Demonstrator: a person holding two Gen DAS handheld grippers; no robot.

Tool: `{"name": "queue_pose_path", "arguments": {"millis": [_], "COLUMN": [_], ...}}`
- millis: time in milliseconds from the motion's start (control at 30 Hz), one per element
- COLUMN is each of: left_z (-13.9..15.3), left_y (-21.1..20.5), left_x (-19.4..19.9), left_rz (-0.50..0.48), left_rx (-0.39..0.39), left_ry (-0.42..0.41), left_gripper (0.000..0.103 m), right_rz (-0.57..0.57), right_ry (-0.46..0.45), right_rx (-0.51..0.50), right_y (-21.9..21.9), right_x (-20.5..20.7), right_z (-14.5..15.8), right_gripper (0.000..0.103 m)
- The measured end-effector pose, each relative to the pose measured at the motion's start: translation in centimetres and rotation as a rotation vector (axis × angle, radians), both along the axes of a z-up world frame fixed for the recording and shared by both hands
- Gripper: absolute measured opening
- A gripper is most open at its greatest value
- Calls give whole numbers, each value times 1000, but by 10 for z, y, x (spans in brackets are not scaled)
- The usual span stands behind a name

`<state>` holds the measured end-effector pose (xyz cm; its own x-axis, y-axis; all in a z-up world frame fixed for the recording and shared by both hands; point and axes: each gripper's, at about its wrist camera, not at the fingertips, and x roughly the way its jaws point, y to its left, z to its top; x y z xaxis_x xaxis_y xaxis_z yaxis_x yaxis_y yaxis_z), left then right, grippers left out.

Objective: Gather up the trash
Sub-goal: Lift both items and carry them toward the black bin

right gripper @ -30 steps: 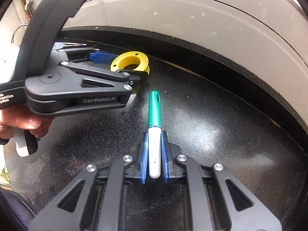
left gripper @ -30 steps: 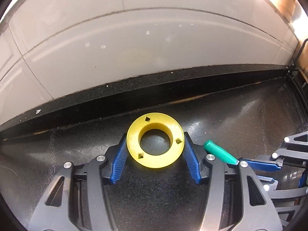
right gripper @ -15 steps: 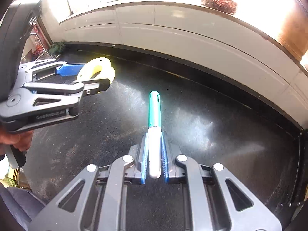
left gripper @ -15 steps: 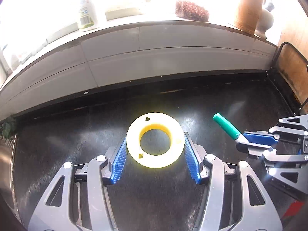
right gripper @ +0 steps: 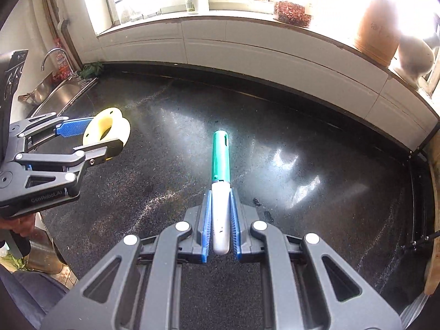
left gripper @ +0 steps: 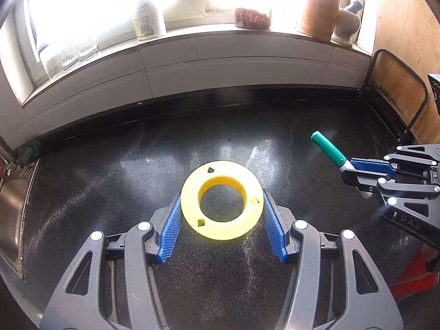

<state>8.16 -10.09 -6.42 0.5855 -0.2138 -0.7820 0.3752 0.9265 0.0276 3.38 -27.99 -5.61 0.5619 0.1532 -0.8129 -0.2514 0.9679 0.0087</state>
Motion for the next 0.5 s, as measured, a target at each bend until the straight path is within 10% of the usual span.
{"name": "queue_pose_path", "arguments": {"millis": [500], "left_z": [36], "left_y": [120], "left_x": [-52], "left_rz": [334], "left_rx": [-42], "left_ry": [-64], "left_gripper": [54], "right_rz": [313], "right_ry": [-35], "right_rx": [34], "right_y": [113], "right_x": [11], "right_z": [32], "right_gripper": [14]}}
